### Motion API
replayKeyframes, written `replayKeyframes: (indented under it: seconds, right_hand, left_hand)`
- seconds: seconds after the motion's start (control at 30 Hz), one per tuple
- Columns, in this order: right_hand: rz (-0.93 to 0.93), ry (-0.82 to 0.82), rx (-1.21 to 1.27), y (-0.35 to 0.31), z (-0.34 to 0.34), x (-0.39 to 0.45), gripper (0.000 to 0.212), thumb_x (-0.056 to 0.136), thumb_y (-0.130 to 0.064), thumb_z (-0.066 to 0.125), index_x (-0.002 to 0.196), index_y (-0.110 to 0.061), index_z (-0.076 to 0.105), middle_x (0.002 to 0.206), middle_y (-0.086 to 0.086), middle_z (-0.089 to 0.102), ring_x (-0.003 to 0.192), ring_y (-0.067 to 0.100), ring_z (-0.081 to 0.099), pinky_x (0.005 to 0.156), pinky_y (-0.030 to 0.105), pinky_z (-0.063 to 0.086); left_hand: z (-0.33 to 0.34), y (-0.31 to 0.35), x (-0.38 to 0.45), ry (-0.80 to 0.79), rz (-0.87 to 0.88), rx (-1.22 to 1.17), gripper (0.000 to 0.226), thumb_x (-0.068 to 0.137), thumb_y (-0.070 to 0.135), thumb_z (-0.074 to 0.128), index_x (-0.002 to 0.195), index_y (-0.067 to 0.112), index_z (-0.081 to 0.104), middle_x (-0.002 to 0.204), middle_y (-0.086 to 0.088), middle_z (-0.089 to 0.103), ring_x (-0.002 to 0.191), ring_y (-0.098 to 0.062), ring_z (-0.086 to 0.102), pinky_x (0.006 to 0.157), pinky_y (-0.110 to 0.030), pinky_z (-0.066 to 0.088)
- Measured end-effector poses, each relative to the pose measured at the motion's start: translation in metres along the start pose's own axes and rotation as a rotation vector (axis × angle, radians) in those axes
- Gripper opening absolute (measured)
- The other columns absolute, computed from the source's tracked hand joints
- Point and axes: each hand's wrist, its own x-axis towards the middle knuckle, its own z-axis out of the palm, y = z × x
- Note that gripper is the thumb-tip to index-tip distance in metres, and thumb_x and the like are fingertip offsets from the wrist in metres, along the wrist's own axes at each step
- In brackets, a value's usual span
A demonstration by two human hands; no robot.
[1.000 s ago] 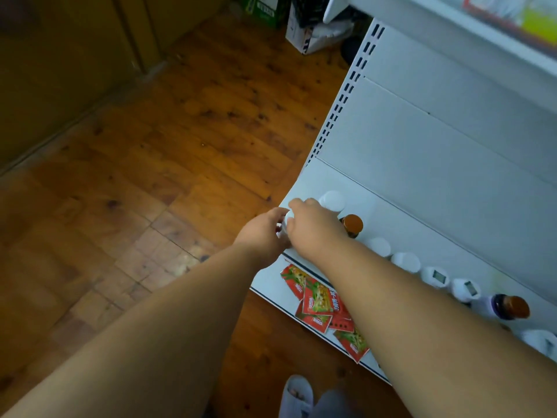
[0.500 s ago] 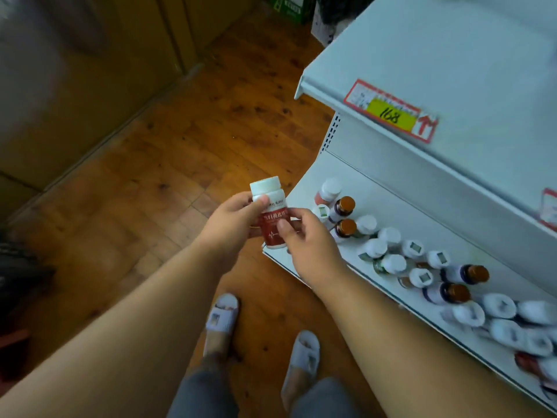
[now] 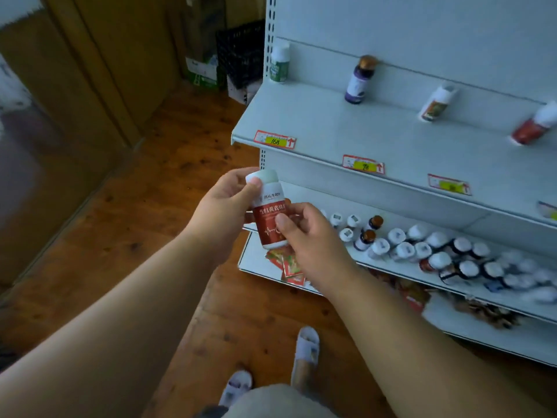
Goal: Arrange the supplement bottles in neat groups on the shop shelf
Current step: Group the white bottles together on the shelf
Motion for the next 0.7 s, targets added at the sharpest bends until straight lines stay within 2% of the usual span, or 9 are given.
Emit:
replayKeyframes:
  seconds: [0.1,0.2,0.23,0.3,0.37,0.47,0.57,0.67,0.7]
  right_hand:
    - [-0.014,0.099,0.023,-0.011,-0.028,-0.037,0.022,0.096,-0.041,0.058,0.117,-0.032,0.055,0.106,-0.009,0.07,0.096,0.015,0.07,0.087,0.042,0.058]
    - [-0.082,0.207,0.042,-0.018,-0.072,-0.075,0.021,0.093,-0.041,0.062,0.113,-0.038,0.056,0.106,-0.013,0.071,0.099,0.006,0.068,0.092,0.039,0.055]
    - [-0.097,0.245,0.033,-0.02,-0.088,-0.088,0.023,0.092,-0.039,0.065,0.112,-0.04,0.056,0.106,-0.015,0.071,0.099,0.002,0.067,0.094,0.038,0.054]
    - [-0.132,0.324,0.025,-0.022,-0.121,-0.114,0.027,0.09,-0.035,0.069,0.112,-0.041,0.055,0.107,-0.017,0.07,0.1,-0.001,0.066,0.096,0.038,0.053]
    - [-0.174,0.416,0.01,-0.018,-0.159,-0.141,0.032,0.089,-0.033,0.07,0.117,-0.04,0.055,0.109,-0.018,0.069,0.102,-0.001,0.065,0.097,0.038,0.052]
    - [-0.207,0.554,0.003,-0.006,-0.218,-0.176,0.035,0.09,-0.034,0.069,0.121,-0.041,0.053,0.11,-0.019,0.068,0.102,-0.002,0.064,0.096,0.039,0.053]
    - [-0.206,0.623,-0.019,0.013,-0.284,-0.21,0.031,0.09,-0.035,0.068,0.116,-0.046,0.054,0.108,-0.019,0.069,0.1,-0.001,0.065,0.089,0.041,0.056]
    - [-0.182,0.651,-0.073,0.027,-0.344,-0.237,0.027,0.09,-0.031,0.069,0.109,-0.045,0.055,0.106,-0.019,0.068,0.096,-0.007,0.062,0.078,0.018,0.052]
    - [-0.17,0.668,-0.108,0.031,-0.363,-0.242,0.028,0.089,-0.031,0.07,0.11,-0.043,0.056,0.105,-0.019,0.067,0.095,-0.009,0.061,0.077,0.014,0.049]
  left_hand:
    - [0.028,0.027,-0.023,-0.121,0.091,0.085,0.025,0.092,0.05,0.056,0.114,0.04,0.063,0.105,0.004,0.072,0.098,-0.017,0.072,0.085,-0.044,0.06]
    - [0.072,0.051,-0.043,-0.255,0.205,0.163,0.016,0.098,0.042,0.056,0.11,0.047,0.065,0.103,-0.002,0.072,0.098,-0.026,0.071,0.086,-0.055,0.058]
    - [0.09,0.057,-0.051,-0.291,0.241,0.187,0.016,0.098,0.04,0.056,0.11,0.047,0.065,0.102,-0.002,0.072,0.097,-0.028,0.07,0.086,-0.056,0.057]
    - [0.129,0.067,-0.067,-0.35,0.295,0.205,0.019,0.099,0.037,0.055,0.114,0.047,0.062,0.1,0.001,0.072,0.096,-0.023,0.07,0.087,-0.046,0.058]
    - [0.175,0.073,-0.085,-0.414,0.323,0.166,0.024,0.099,0.033,0.056,0.12,0.044,0.059,0.101,0.004,0.072,0.096,-0.018,0.071,0.09,-0.041,0.057]
    - [0.243,0.072,-0.11,-0.515,0.334,0.12,0.024,0.098,0.023,0.059,0.121,0.028,0.06,0.104,-0.004,0.073,0.097,-0.022,0.072,0.092,-0.046,0.057]
    - [0.316,0.066,-0.134,-0.59,0.342,0.119,0.02,0.098,0.016,0.06,0.118,0.018,0.063,0.103,-0.008,0.073,0.096,-0.021,0.072,0.092,-0.047,0.057]
    - [0.38,0.058,-0.152,-0.626,0.343,0.106,0.02,0.097,0.017,0.062,0.117,0.02,0.064,0.102,-0.007,0.074,0.097,-0.023,0.072,0.093,-0.047,0.056]
    - [0.397,0.056,-0.154,-0.63,0.347,0.114,0.02,0.097,0.017,0.062,0.117,0.021,0.065,0.102,-0.006,0.074,0.097,-0.023,0.072,0.093,-0.048,0.056]
